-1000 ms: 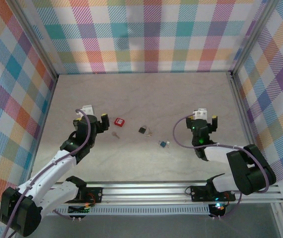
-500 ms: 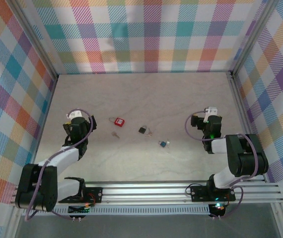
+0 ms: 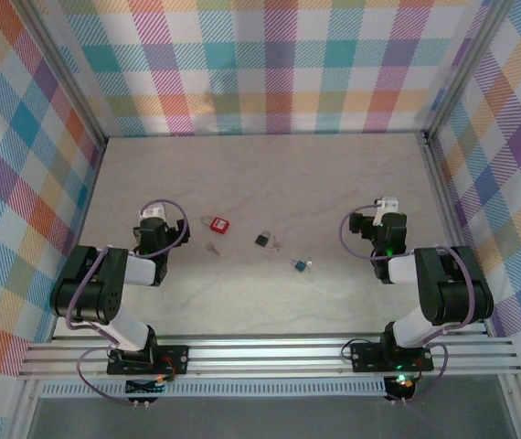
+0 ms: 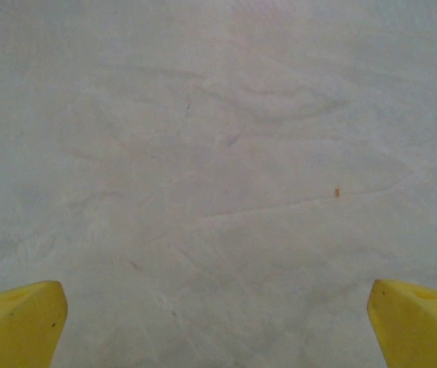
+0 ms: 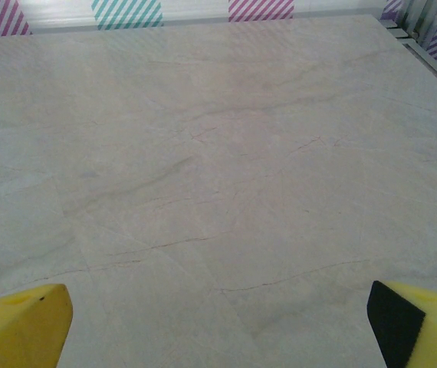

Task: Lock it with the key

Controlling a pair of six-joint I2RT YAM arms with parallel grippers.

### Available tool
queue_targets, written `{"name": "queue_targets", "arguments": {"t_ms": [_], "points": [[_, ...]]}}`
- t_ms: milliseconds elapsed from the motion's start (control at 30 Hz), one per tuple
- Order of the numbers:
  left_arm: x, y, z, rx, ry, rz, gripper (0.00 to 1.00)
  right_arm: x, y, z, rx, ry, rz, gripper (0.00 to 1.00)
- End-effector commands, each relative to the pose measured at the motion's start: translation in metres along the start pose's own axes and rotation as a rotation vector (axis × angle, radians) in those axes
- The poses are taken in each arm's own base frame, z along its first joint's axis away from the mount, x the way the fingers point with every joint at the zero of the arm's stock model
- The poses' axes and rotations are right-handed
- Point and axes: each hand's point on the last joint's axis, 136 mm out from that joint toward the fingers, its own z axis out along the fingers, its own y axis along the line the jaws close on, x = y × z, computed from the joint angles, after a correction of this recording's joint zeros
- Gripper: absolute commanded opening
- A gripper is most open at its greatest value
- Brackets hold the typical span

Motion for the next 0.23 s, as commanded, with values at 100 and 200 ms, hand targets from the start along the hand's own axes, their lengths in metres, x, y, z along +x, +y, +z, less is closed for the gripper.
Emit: {"name": "queue_targets", "arguments": {"t_ms": [100, 200], "points": [[-0.0277, -0.0084, -0.0014, 0.021, -0.098, 0.013, 1.00, -0.0153, 0.0028, 0.0027, -0.017, -0.042, 0.022, 0.99], [-0.0280, -0.0083, -0.0014, 0.021, -0.100, 0.013, 1.00, -0.0155, 0.0023, 0.0016, -0.016, -0.047, 0.019, 0.99]]}}
